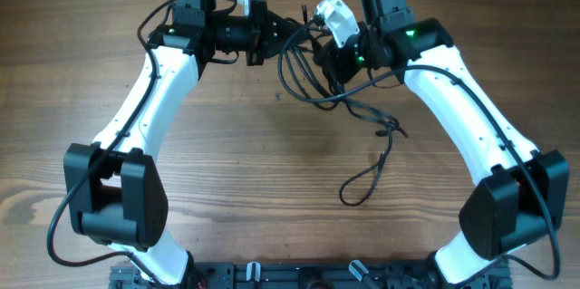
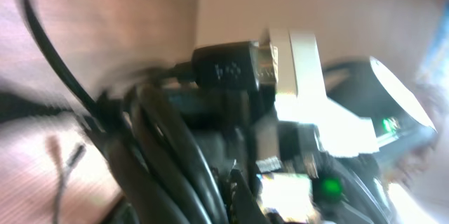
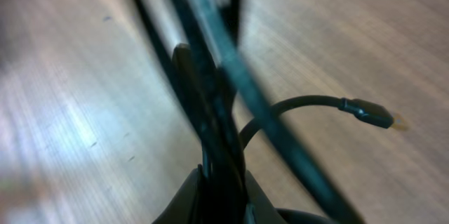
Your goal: Untangle cables
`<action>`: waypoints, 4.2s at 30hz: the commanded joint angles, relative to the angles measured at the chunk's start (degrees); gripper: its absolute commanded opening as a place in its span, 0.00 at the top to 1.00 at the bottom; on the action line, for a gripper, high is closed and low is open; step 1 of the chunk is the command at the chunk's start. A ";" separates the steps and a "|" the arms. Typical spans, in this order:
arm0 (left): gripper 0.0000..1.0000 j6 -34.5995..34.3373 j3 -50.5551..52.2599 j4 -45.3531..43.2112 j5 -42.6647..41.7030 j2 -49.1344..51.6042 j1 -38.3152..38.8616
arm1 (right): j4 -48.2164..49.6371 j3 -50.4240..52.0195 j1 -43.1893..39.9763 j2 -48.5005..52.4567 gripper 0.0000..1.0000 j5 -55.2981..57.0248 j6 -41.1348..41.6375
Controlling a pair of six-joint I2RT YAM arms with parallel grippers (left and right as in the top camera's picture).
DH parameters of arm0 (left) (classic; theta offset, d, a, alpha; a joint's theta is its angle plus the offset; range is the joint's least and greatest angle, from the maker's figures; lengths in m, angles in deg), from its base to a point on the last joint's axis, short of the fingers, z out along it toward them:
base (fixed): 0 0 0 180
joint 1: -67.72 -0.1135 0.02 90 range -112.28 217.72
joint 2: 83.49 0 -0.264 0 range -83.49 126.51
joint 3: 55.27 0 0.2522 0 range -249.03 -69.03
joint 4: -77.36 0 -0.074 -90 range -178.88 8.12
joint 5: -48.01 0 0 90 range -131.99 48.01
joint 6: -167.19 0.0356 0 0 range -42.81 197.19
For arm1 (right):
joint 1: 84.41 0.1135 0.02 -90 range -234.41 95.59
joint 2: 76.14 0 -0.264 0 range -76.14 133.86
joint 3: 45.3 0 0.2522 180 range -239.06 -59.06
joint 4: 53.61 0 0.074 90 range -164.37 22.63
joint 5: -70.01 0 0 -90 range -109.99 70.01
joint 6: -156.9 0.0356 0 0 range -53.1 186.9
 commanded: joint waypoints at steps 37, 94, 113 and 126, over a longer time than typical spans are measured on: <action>0.96 28.24 -0.24 15.63 4.55 -1.16 -1.79 | -3.56 -0.22 -12.26 -8.50 0.60 -14.05 25.66; 0.96 0.50 -0.24 5.95 -3.67 -1.16 -1.77 | 6.38 -0.22 -2.21 7.98 0.63 -12.74 14.49; 0.96 0.50 -0.24 5.95 -4.72 -1.16 -1.79 | 16.65 -0.22 0.61 8.44 0.83 -13.03 19.12; 0.96 0.48 -0.24 5.95 -4.79 -1.16 -1.77 | 13.90 3.56 1.60 8.50 0.64 -10.88 17.09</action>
